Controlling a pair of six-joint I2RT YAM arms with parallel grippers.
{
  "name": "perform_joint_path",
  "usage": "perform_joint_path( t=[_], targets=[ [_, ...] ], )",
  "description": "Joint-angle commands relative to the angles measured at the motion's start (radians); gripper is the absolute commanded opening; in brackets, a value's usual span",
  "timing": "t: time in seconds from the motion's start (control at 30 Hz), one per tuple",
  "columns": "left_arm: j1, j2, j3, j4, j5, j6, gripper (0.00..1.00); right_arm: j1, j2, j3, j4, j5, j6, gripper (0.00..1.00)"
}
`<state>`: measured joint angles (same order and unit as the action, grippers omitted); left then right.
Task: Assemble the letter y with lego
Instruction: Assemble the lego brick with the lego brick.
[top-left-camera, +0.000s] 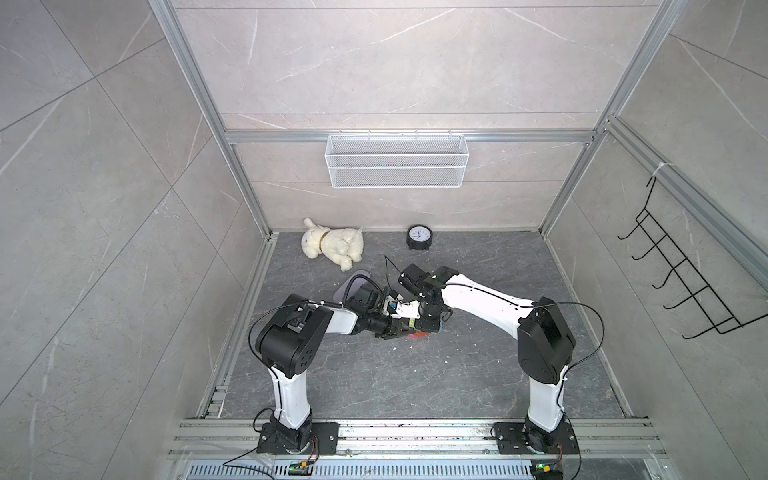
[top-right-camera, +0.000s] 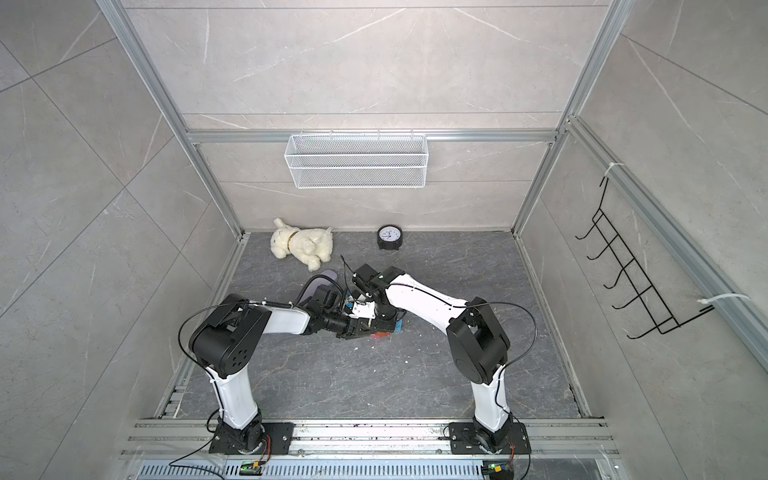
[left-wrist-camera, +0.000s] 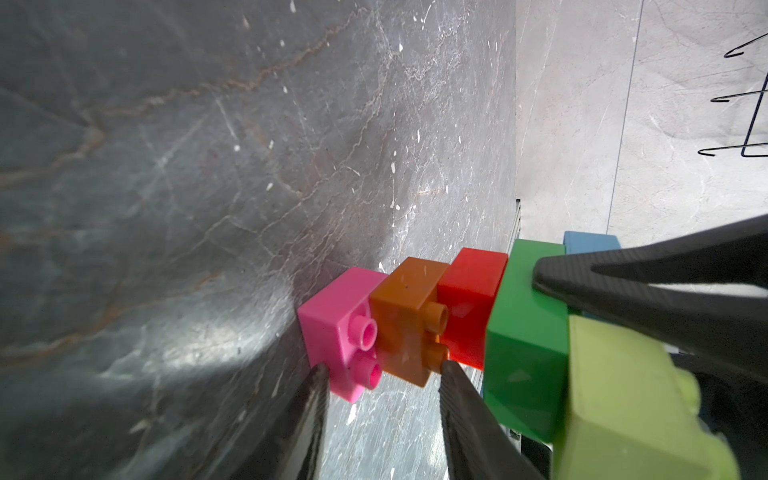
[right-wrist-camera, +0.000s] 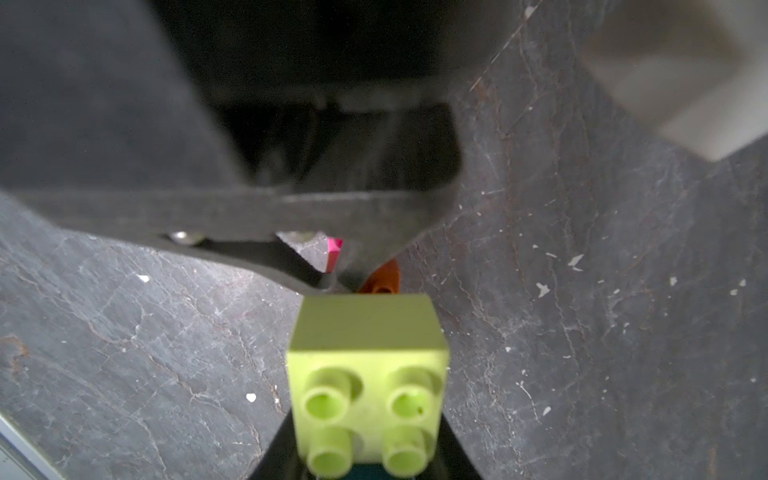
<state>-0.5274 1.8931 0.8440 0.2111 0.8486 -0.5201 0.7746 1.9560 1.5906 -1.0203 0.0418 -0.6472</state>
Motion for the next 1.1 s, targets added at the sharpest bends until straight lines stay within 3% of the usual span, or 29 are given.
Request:
perform_joint_path(
  t=[0.0, 0.77, 1.07],
  targets=[
    [-0.006, 0.060, -0.031, -0.168, -0.211, 0.009, 0.47, 0.012, 0.059, -0.008, -0.004, -0.075, -0.003, 0.24],
    [0.068, -0.038, -0.064, -0.060, -0.130, -0.037, 0.53, -0.023, -0.001, 0.008, 0.006, -0.094, -0.002, 0.23],
    [0.090, -0.092, -0.082, 0.011, -0.050, -0.046, 0.62, -0.034, -0.029, 0.023, 0.027, -0.142, 0.023, 0.23]
  ],
)
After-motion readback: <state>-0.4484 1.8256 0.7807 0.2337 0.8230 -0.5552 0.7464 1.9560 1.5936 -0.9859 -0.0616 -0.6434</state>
